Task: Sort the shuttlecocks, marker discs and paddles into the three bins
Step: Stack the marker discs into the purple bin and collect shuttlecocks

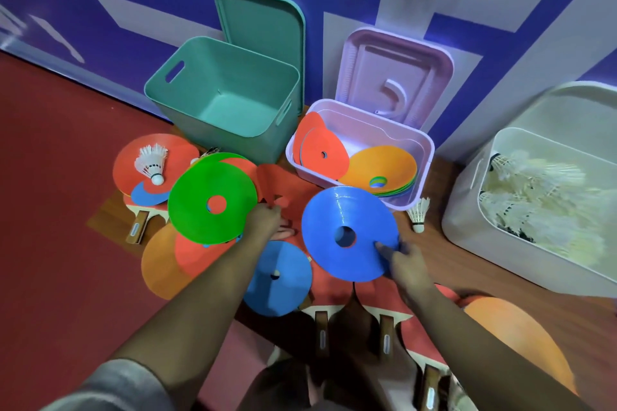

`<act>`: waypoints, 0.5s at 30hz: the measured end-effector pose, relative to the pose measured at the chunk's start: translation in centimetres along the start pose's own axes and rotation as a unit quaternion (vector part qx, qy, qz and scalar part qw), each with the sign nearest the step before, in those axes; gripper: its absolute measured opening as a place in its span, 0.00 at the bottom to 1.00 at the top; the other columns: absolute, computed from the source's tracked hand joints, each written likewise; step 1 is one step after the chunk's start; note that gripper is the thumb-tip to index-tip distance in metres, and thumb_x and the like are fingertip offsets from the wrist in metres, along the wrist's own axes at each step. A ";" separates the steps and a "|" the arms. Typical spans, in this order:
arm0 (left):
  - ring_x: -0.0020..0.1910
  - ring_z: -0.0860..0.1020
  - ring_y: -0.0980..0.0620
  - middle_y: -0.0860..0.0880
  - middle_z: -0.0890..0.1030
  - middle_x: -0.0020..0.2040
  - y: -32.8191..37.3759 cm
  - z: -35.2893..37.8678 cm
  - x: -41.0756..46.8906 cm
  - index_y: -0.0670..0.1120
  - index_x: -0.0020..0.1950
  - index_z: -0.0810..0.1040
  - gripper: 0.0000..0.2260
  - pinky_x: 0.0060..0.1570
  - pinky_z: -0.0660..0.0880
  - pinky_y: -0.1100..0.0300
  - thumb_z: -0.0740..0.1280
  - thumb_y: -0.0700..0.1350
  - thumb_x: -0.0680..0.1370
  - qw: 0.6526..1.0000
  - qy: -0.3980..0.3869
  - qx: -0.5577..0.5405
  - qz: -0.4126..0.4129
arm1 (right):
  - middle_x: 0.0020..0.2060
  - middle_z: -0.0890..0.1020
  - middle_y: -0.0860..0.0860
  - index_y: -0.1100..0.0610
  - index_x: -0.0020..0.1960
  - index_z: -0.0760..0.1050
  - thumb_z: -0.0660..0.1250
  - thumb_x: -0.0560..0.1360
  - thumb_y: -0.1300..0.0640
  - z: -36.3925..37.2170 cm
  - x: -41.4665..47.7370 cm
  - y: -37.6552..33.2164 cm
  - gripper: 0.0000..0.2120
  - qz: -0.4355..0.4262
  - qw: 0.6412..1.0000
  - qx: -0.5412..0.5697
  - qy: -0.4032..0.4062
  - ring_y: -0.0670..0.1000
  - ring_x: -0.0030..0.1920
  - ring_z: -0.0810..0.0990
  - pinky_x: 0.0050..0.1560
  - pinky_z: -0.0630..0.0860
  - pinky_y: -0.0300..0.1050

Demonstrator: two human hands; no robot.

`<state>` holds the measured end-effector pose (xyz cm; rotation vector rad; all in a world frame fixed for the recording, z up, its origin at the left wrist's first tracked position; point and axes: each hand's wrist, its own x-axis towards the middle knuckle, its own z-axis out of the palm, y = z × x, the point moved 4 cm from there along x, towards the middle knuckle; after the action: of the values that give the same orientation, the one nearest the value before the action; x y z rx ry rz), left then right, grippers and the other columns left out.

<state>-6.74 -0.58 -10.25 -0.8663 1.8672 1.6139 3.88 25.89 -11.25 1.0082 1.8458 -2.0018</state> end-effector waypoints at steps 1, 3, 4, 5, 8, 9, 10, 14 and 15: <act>0.39 0.83 0.38 0.32 0.80 0.50 0.0 -0.3 0.2 0.37 0.58 0.69 0.09 0.31 0.82 0.53 0.57 0.41 0.82 1.000 0.006 0.006 0.006 | 0.53 0.85 0.54 0.57 0.56 0.78 0.68 0.76 0.62 -0.1 -0.2 -0.1 0.09 -0.001 1.000 0.008 0.000 0.57 0.54 0.83 0.56 0.78 0.65; 0.37 0.83 0.39 0.32 0.81 0.46 0.1 -0.7 -0.1 0.38 0.54 0.70 0.07 0.31 0.82 0.53 0.56 0.40 0.81 0.999 0.017 0.024 0.024 | 0.54 0.84 0.53 0.56 0.56 0.78 0.67 0.77 0.63 0.0 -0.5 -0.5 0.09 0.004 0.999 0.032 -0.004 0.57 0.54 0.83 0.57 0.78 0.63; 0.35 0.83 0.40 0.33 0.81 0.42 0.2 -0.8 -0.7 0.40 0.51 0.70 0.05 0.30 0.82 0.55 0.56 0.40 0.81 0.999 0.017 0.031 0.030 | 0.54 0.84 0.54 0.56 0.58 0.78 0.66 0.77 0.64 0.1 -0.7 -0.8 0.10 0.005 0.999 0.045 -0.010 0.57 0.55 0.83 0.57 0.78 0.63; 0.32 0.83 0.42 0.35 0.81 0.39 0.2 -0.9 -1.5 0.42 0.48 0.70 0.05 0.27 0.81 0.58 0.56 0.41 0.81 0.998 0.015 0.043 0.034 | 0.55 0.84 0.54 0.57 0.59 0.77 0.66 0.77 0.64 0.4 -0.9 -1.1 0.11 0.008 0.998 0.053 -0.017 0.58 0.55 0.83 0.57 0.78 0.63; 0.29 0.82 0.49 0.38 0.82 0.38 -0.4 -2.0 -3.2 0.43 0.45 0.73 0.09 0.28 0.79 0.61 0.58 0.44 0.81 0.994 0.010 0.087 0.069 | 0.55 0.84 0.55 0.60 0.60 0.76 0.66 0.77 0.65 1.4 -1.7 -2.0 0.12 0.012 0.996 0.083 -0.044 0.59 0.55 0.83 0.57 0.78 0.61; 0.33 0.82 0.49 0.39 0.82 0.41 -0.8 -2.5 -3.7 0.44 0.45 0.75 0.09 0.32 0.80 0.60 0.58 0.44 0.81 0.993 0.001 0.084 0.080 | 0.54 0.84 0.55 0.61 0.60 0.76 0.66 0.77 0.66 1.9 -2.2 -2.5 0.12 0.009 0.994 0.090 -0.056 0.58 0.54 0.83 0.57 0.79 0.59; 0.38 0.82 0.49 0.39 0.82 0.44 -1.2 -2.9 -4.2 0.44 0.44 0.76 0.09 0.38 0.81 0.57 0.59 0.44 0.81 0.993 -0.017 0.068 0.091 | 0.53 0.84 0.55 0.61 0.59 0.76 0.65 0.77 0.66 2.5 -2.5 -2.8 0.11 0.006 0.993 0.097 -0.065 0.57 0.53 0.84 0.56 0.79 0.57; 0.51 0.80 0.42 0.38 0.80 0.54 -2.4 -3.6 -7.2 0.41 0.55 0.77 0.11 0.50 0.80 0.52 0.57 0.40 0.81 0.983 -0.124 -0.109 0.080 | 0.49 0.85 0.55 0.60 0.54 0.77 0.65 0.77 0.66 5.0 -3.3 -3.5 0.08 -0.005 0.996 0.057 -0.068 0.56 0.47 0.84 0.45 0.80 0.52; 0.51 0.80 0.41 0.36 0.80 0.55 -2.6 -3.9 -7.8 0.40 0.58 0.76 0.11 0.50 0.81 0.50 0.56 0.40 0.81 0.976 -0.137 -0.154 0.076 | 0.48 0.85 0.55 0.59 0.53 0.77 0.66 0.76 0.64 5.5 -3.6 -3.6 0.07 -0.011 0.997 0.037 -0.066 0.55 0.45 0.83 0.42 0.79 0.51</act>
<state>0.48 -3.59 -5.56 -0.5920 1.5477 2.0399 2.60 20.30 -6.37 0.8555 1.7346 -2.1099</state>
